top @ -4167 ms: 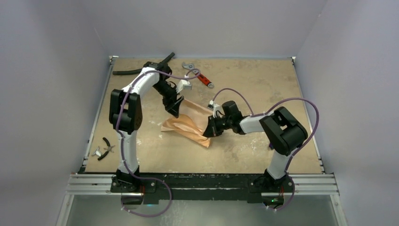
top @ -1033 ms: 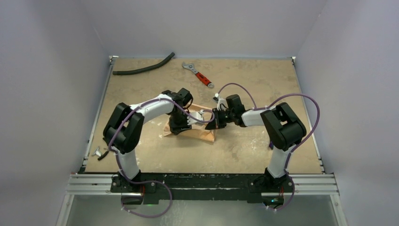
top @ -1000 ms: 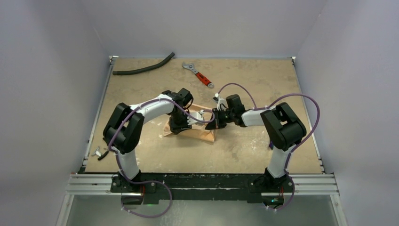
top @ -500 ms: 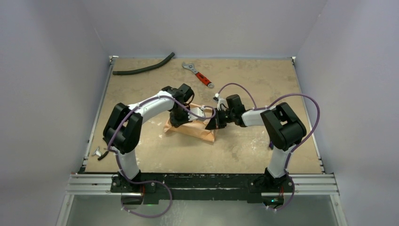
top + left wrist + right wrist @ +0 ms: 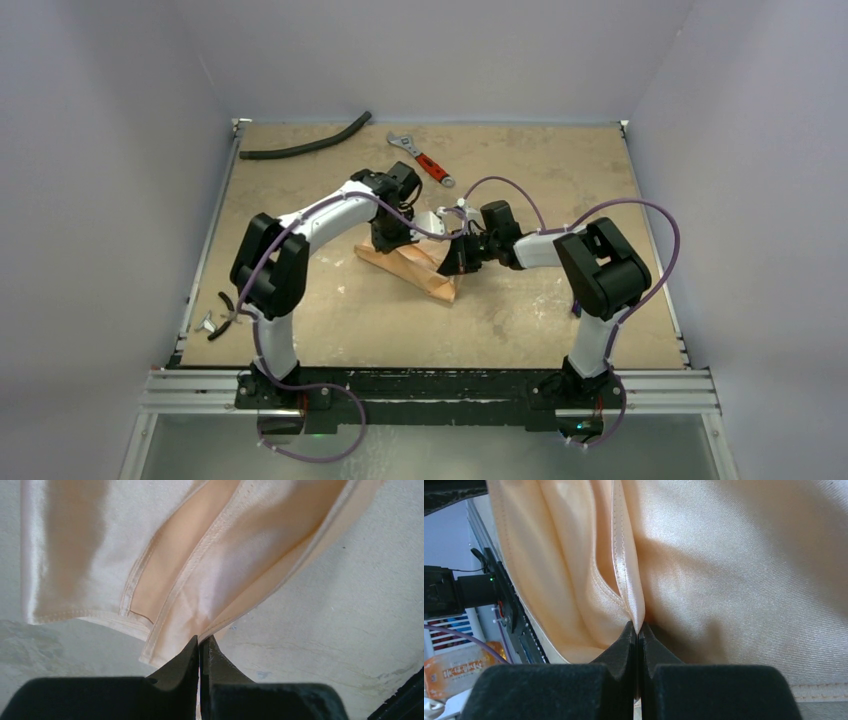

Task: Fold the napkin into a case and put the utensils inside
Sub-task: Fold the lower triangle-folded napkin at the center of the board.

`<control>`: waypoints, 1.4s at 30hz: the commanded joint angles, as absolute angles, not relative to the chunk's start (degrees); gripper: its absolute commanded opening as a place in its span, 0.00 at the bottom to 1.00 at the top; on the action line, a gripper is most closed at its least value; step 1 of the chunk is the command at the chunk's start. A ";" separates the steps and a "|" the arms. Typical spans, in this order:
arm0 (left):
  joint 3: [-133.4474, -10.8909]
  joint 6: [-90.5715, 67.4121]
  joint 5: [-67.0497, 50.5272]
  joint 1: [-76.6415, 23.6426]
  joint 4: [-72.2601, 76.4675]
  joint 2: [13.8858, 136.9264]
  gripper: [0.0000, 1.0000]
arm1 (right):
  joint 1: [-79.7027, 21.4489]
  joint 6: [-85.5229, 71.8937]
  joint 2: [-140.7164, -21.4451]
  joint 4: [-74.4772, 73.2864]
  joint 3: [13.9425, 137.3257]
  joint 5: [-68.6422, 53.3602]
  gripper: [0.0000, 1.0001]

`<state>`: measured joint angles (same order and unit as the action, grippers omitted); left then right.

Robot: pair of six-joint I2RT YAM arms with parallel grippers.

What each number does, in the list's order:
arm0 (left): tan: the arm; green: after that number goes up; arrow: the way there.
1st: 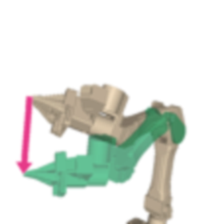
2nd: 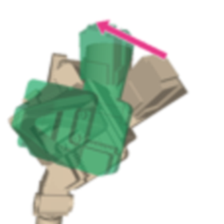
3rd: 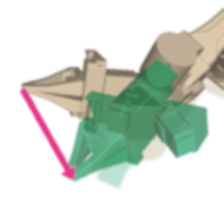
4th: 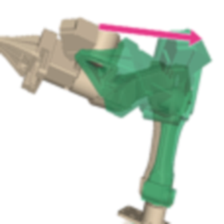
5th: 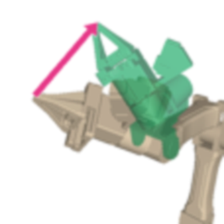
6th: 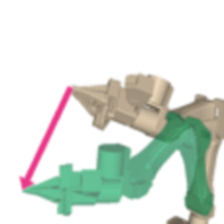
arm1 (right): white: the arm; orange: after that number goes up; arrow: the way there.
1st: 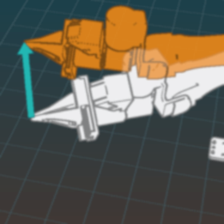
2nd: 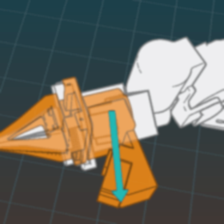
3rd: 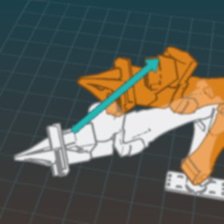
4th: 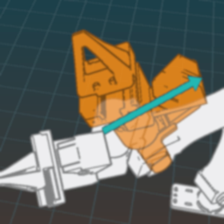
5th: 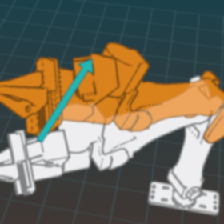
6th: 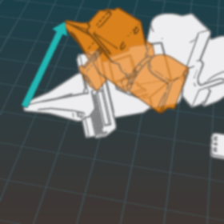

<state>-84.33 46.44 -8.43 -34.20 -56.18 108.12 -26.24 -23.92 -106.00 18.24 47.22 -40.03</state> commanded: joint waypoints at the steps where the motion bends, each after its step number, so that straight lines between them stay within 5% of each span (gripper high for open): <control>1: -87.56 46.48 -7.04 -34.69 -54.58 111.76 0.00 | -26.02 -21.35 -106.14 14.10 45.64 -38.00 0.00; 10: -86.08 47.21 -5.59 -34.98 -49.90 115.74 0.00 | -26.07 -21.75 -105.39 14.17 46.34 -39.90 0.10; 15: -84.12 48.31 -4.98 -35.07 -47.69 115.38 0.00 | -26.02 -22.22 -103.11 11.84 47.81 -42.95 0.31; 19: -83.28 48.55 -5.42 -35.05 -47.07 115.32 0.00 | -26.04 -22.23 -101.17 9.68 49.33 -43.42 0.61; 23: -82.28 48.60 -5.97 -35.07 -46.35 114.88 0.00 | -26.02 -23.89 -99.03 9.52 48.33 -42.74 0.67; 30: -81.97 48.10 -7.24 -35.07 -45.48 114.61 0.00 | -25.89 -25.86 -93.59 7.95 45.70 -40.87 0.69; 42: -81.57 47.65 -7.87 -35.07 -44.69 114.21 0.00 | -16.15 -25.35 -83.31 2.50 44.85 -40.80 0.43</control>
<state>-82.59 47.51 -6.20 -34.68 -46.19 115.28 -20.69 -25.45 -87.70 4.36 45.87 -41.25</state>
